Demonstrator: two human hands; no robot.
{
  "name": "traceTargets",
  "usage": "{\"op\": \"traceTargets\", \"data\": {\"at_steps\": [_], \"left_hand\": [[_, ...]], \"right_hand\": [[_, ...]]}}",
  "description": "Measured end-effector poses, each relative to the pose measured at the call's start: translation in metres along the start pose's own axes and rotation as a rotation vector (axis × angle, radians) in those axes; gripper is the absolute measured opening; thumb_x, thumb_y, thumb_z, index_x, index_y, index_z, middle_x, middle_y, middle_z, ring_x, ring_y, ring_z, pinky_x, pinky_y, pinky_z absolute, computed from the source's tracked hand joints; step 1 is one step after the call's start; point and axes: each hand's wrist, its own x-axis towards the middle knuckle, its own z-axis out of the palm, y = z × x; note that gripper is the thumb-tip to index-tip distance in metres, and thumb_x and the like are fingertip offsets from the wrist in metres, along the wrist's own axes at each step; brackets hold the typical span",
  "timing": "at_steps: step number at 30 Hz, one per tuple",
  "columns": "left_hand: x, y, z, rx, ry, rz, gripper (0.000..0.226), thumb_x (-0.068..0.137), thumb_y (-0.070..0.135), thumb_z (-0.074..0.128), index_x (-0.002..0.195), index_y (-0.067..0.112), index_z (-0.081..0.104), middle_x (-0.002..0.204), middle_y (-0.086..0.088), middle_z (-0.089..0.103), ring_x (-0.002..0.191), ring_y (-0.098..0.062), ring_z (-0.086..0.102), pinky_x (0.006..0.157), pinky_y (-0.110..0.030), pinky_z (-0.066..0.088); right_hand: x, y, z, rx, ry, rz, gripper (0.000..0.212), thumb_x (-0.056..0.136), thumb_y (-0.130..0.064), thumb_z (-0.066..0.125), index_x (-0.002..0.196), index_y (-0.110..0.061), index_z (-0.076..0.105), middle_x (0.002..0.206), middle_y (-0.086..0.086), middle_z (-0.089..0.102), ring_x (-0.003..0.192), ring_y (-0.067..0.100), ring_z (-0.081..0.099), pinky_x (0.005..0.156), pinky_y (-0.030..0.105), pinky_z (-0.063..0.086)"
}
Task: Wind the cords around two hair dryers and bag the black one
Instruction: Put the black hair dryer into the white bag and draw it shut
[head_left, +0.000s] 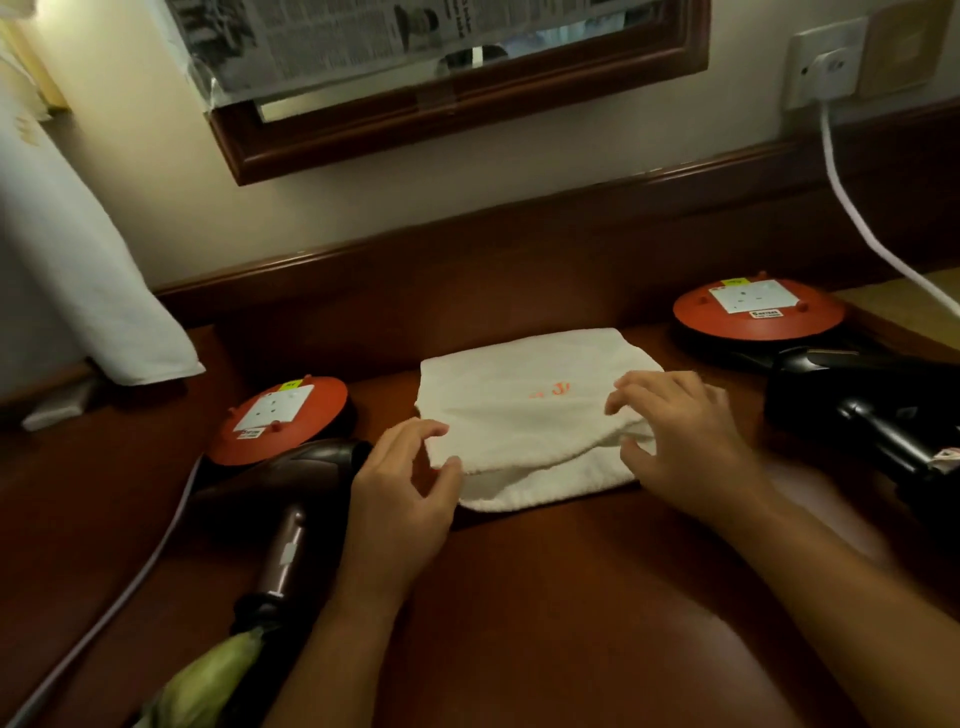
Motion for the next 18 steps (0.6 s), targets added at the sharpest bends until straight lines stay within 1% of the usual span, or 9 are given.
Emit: {"op": "traceTargets", "data": {"at_steps": [2,4,6,8,10,12,14,16,18], "left_hand": [[-0.015,-0.004,-0.033,0.121,0.120,0.034,0.026,0.091,0.022,0.069,0.117,0.019,0.067,0.124,0.005,0.063,0.122,-0.007,0.055,0.104,-0.027,0.042],[-0.030,-0.017,-0.068,0.309,0.172,-0.013,0.037,0.086,0.039,0.062,0.117,0.018,0.065,0.124,-0.005,0.062,0.122,-0.024,0.053,0.103,-0.038,0.042],[-0.043,-0.031,-0.095,0.524,0.043,-0.218,0.055,0.083,0.056,0.060,0.128,0.025,0.058,0.133,-0.007,0.055,0.128,-0.031,0.047,0.102,-0.048,0.043],[-0.054,-0.039,-0.108,0.677,-0.150,-0.388,0.067,0.083,0.064,0.062,0.140,0.035,0.044,0.147,-0.003,0.045,0.139,-0.028,0.037,0.105,-0.051,0.041],[-0.062,-0.041,-0.120,0.697,-0.225,-0.402,0.071,0.085,0.065,0.059,0.146,0.039,0.033,0.153,0.000,0.039,0.143,-0.025,0.032,0.109,-0.050,0.040],[-0.065,-0.040,-0.132,0.731,-0.260,-0.368,0.075,0.087,0.066,0.056,0.150,0.038,0.028,0.156,0.003,0.038,0.145,-0.022,0.031,0.113,-0.049,0.036],[-0.066,-0.038,-0.145,0.797,-0.324,-0.345,0.079,0.088,0.069,0.052,0.154,0.037,0.023,0.158,0.007,0.036,0.147,-0.018,0.030,0.119,-0.048,0.031],[-0.069,-0.037,-0.162,0.888,-0.398,-0.333,0.084,0.086,0.077,0.045,0.156,0.038,0.020,0.160,0.011,0.034,0.149,-0.014,0.028,0.121,-0.048,0.027],[-0.073,-0.038,-0.184,0.930,-0.486,-0.379,0.098,0.075,0.091,0.039,0.157,0.042,0.016,0.162,0.012,0.030,0.150,-0.014,0.026,0.120,-0.048,0.030]], "right_hand": [[0.000,-0.010,0.004,0.020,-0.019,-0.090,0.033,0.074,-0.017,0.074,0.100,-0.033,0.060,0.120,-0.011,0.060,0.117,0.021,0.050,0.092,0.039,0.031],[0.000,-0.017,0.013,0.016,-0.035,-0.145,0.031,0.074,-0.017,0.075,0.097,-0.033,0.062,0.118,-0.009,0.063,0.114,0.023,0.053,0.091,0.040,0.033],[0.002,-0.024,0.023,0.029,-0.050,-0.151,0.027,0.075,-0.019,0.075,0.095,-0.032,0.064,0.117,-0.006,0.064,0.113,0.025,0.054,0.091,0.042,0.035],[0.004,-0.028,0.030,0.012,-0.106,-0.126,0.020,0.078,-0.022,0.073,0.094,-0.033,0.067,0.123,-0.002,0.063,0.117,0.028,0.052,0.095,0.046,0.035],[0.004,-0.029,0.034,-0.052,-0.191,-0.106,0.017,0.086,-0.029,0.065,0.101,-0.037,0.070,0.137,0.001,0.057,0.126,0.028,0.045,0.102,0.049,0.032],[0.001,-0.027,0.036,-0.081,-0.247,-0.095,0.022,0.092,-0.034,0.057,0.109,-0.040,0.069,0.144,0.000,0.052,0.131,0.026,0.040,0.106,0.049,0.029],[-0.001,-0.027,0.035,-0.053,-0.224,-0.104,0.021,0.091,-0.033,0.059,0.109,-0.039,0.069,0.141,-0.001,0.055,0.129,0.027,0.043,0.106,0.049,0.030],[-0.003,-0.029,0.034,-0.017,-0.160,-0.143,0.021,0.087,-0.029,0.067,0.107,-0.033,0.070,0.130,-0.001,0.063,0.120,0.026,0.050,0.101,0.049,0.034],[-0.003,-0.032,0.035,0.007,-0.119,-0.191,0.024,0.083,-0.028,0.070,0.107,-0.028,0.070,0.119,-0.004,0.068,0.111,0.025,0.055,0.097,0.047,0.036]]}}
